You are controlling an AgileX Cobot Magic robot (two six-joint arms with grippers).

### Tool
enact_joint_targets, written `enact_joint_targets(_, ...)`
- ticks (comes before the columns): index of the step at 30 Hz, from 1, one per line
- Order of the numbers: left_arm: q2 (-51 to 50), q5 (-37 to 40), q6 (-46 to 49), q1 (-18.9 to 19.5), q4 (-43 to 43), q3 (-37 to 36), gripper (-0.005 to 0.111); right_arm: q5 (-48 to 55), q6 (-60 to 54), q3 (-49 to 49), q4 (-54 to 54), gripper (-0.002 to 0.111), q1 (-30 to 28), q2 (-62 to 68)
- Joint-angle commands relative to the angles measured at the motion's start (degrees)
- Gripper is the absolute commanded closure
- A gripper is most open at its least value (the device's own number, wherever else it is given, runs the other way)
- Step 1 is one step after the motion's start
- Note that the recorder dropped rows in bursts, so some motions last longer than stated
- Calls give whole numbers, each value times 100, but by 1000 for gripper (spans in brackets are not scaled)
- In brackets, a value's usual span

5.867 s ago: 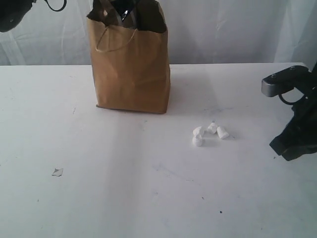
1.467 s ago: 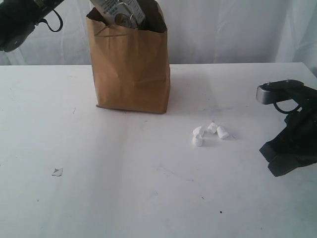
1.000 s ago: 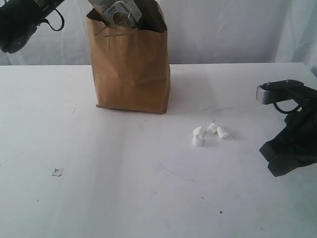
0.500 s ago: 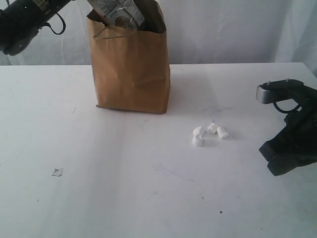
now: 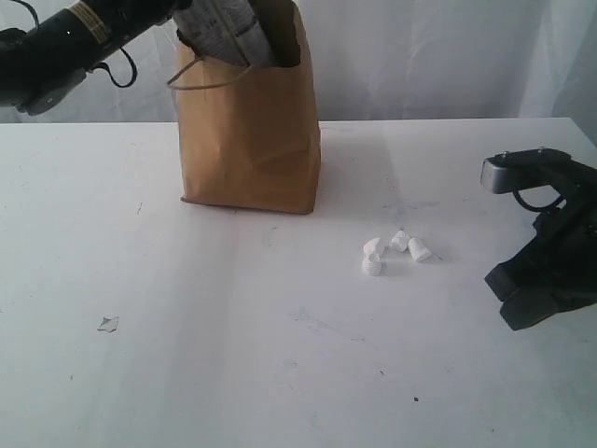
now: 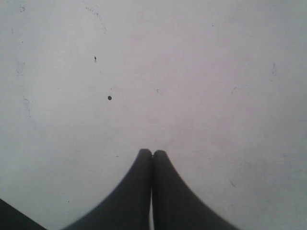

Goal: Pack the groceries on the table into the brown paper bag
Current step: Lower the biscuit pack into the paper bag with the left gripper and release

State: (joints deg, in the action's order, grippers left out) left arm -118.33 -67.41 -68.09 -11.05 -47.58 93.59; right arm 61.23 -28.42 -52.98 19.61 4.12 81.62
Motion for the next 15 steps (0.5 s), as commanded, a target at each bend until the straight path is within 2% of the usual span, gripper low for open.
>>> enact_joint_targets(1,106,207,16,-165,127,50,40,-22,23,42,125,108,-15,-10)
enact_joint_targets(8,97,413,16,-220,185,50,37,-22,23,42,135,108,-15,-10)
enact_joint_targets(15,107,228,231,-207,1012,50,35,-34,23,42,139,108,-15,-10)
